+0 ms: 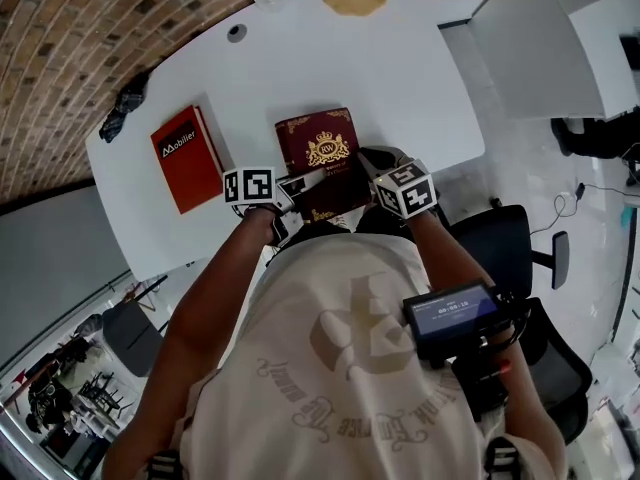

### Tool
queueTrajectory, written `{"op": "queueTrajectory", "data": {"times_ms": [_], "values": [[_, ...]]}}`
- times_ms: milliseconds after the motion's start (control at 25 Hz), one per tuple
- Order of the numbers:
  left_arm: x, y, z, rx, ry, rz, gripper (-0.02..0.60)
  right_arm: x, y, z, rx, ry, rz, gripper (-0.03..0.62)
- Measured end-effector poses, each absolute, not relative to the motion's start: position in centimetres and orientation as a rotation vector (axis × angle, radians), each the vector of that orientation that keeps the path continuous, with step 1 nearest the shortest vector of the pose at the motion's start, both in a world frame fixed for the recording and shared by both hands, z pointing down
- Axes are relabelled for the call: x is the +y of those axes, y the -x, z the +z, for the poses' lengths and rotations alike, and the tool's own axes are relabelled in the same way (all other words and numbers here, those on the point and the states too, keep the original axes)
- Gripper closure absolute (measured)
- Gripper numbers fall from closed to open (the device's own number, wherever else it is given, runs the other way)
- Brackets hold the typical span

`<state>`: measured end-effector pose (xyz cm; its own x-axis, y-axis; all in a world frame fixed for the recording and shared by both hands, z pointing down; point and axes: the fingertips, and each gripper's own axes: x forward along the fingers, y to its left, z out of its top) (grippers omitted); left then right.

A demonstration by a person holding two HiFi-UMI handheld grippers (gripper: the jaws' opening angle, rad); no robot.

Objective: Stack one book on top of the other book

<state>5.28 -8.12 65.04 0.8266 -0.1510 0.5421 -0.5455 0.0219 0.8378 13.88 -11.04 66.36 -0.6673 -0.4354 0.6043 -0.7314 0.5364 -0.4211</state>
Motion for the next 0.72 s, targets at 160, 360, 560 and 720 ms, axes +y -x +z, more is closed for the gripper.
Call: {"op": "queueTrajectory", "data": {"times_ms": [160,360,560,720], "values": [[-7.8,-5.8,65.3,-0.581,-1.534,0.309,0.348,-10.7,-14.4,66.5,-2.338,-0.95,0.933,0.571],[-7.6,-6.3,65.0,-0.588,-1.538,0.294,0.349,-10.6,-14.8,66.3,-2.333,-0.952,0.926,0.571],[-7.8,-5.9,64.3,-0.598,-1.547,0.245,0.348,-11.1,-14.7,65.2,-2.362,-0.985,0.916,0.571],[-7.7,-5.2,63.9,-0.615,-1.56,0.215,0.348,-11.4,-14.5,63.7,-2.399,-0.994,0.88,0.572]]}}
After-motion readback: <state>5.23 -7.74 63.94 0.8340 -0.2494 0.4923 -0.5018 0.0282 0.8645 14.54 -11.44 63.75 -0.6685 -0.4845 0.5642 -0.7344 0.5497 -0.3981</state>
